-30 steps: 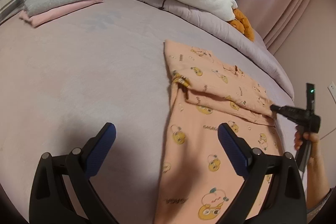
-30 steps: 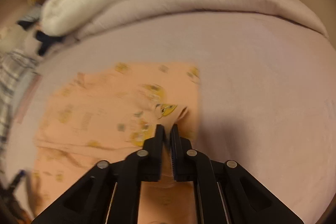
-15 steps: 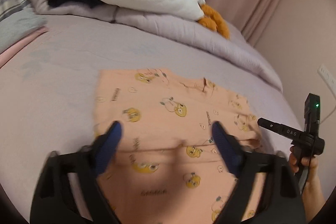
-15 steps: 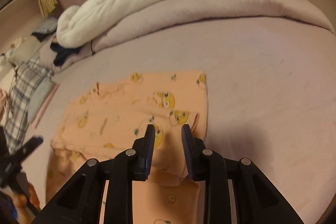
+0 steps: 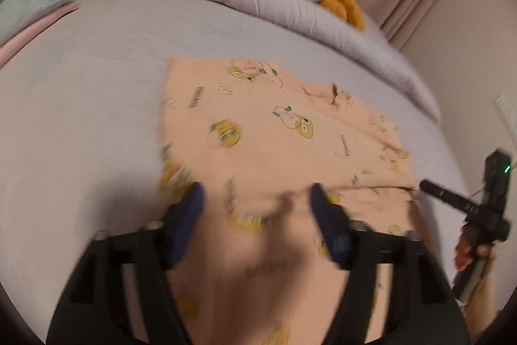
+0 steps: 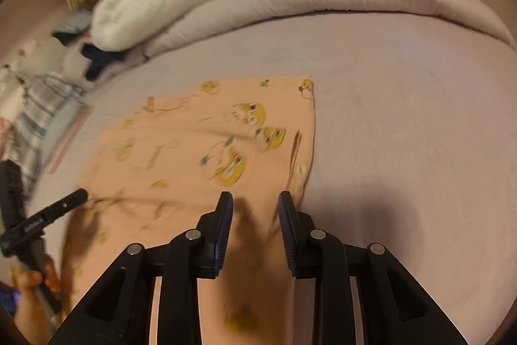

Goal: Fold small clothes

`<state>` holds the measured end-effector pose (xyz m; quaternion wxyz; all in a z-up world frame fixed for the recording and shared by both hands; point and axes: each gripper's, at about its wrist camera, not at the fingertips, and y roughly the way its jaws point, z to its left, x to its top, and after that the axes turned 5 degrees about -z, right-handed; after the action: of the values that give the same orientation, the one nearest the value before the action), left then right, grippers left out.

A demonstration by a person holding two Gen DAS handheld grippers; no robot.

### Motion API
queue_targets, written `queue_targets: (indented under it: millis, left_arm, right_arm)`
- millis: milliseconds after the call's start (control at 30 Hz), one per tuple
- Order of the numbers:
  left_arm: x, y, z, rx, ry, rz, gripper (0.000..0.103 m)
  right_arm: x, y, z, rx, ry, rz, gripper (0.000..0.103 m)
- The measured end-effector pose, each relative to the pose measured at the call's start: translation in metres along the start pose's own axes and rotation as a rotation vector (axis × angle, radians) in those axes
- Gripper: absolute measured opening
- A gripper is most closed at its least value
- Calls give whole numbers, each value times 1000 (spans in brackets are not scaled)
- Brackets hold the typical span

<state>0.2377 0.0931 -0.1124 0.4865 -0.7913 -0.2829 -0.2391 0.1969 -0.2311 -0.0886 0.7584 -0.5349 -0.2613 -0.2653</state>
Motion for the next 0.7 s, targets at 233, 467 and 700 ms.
queue_targets:
  millis: [233,467,700]
  left_arm:
    - [-50,-64,57,-77,-202,60,82]
    - [-101,-116,70,-291,-323,116,82]
    - [-129,-130,55,-349,-289,175,83]
  right_arm:
    - [-56,-57,-36,63,135,-2,30]
    - [-106,-79,-47,198,257,103,39]
    - [-130,-80,-25,294,242,184,47]
